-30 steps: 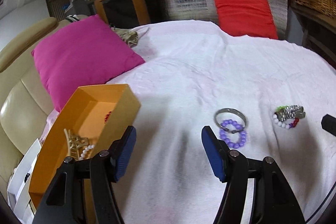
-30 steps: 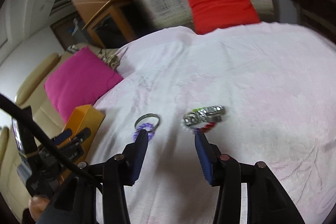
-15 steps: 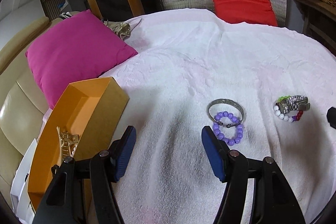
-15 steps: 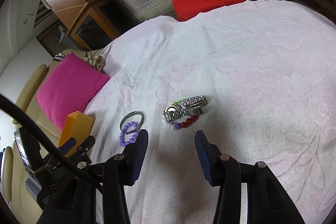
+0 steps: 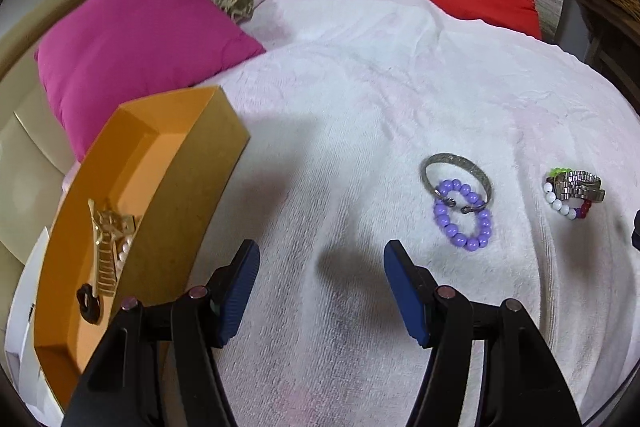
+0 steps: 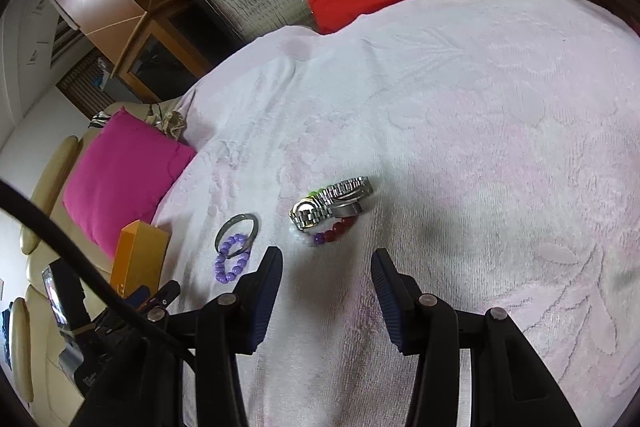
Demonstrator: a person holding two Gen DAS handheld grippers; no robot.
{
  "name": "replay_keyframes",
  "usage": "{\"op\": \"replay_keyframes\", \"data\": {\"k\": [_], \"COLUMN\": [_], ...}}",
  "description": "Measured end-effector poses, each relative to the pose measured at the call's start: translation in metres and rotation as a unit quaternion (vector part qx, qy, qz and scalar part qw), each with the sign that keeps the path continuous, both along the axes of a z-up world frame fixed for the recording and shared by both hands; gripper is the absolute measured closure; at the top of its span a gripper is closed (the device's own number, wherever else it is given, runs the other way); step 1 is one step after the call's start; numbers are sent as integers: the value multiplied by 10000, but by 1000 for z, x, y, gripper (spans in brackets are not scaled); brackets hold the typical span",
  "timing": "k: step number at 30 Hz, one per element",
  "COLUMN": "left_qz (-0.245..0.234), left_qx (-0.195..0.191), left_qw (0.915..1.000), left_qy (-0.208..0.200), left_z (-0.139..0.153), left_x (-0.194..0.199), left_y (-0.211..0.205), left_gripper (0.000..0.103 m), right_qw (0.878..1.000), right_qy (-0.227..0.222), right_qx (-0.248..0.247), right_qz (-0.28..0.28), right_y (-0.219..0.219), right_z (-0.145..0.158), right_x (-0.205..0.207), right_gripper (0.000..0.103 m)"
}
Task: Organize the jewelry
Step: 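Move the right gripper to the silver watch and close on it, then lift the silver watch with the right gripper off the multicolour bracelet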
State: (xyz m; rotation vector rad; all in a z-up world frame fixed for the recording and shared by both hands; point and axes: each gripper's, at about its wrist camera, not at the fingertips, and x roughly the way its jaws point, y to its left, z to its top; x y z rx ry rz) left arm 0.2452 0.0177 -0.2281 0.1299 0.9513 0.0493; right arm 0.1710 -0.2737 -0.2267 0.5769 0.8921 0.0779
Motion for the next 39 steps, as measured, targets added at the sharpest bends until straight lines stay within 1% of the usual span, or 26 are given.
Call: {"op": "replay_keyframes", "data": {"k": [3,10,14,20,22,25,29,31,33,35,38,39], "left_qz": [-48,-259,-320,-367,-375,-402,-611,-728,-756,-696,-650,-660], "left_qx": [-106,-103,-104,-240,-315,-571,-1030,-1198,-1236,-1235,-1240,-1246], "left_qw": [9999,9995,9993,9987,9984,9971,9919,9888,9877,9878,9881,9880], "left_qy": [107,138,181,255,280,304,423,518,592,638,642,629], "left_z": [-3,-4,-6,-6,-6,-3,-5,-9,-14,-18,-21,-21], "left_x": [1,-2,-3,-1,1,10,28,36,42,47,52,54], "left_y": [0,-11,-14,-15,-14,-13,-16,-21,-24,-26,-28,-29], "left_gripper": [38,38,38,38,38,38,38,38,38,38,38,38], "right_qw": [10000,9995,9987,9977,9971,9955,9919,9879,9835,9805,9784,9779], "right_qy": [48,174,212,233,242,302,333,400,463,463,444,462], "right_qx": [16,159,345,544,625,818,1143,1437,1694,1851,1948,1968], "right_qz": [-29,-192,-313,-322,-363,-375,-438,-426,-425,-471,-524,-534], "right_y": [-2,-12,-20,-25,-27,-31,-37,-38,-38,-39,-39,-40], "right_z": [-2,-8,-11,-15,-17,-22,-32,-41,-49,-54,-56,-57], "right_x": [1,3,3,8,12,24,43,55,63,69,75,76], "right_gripper": [53,53,53,53,53,53,53,53,54,54,53,56]}}
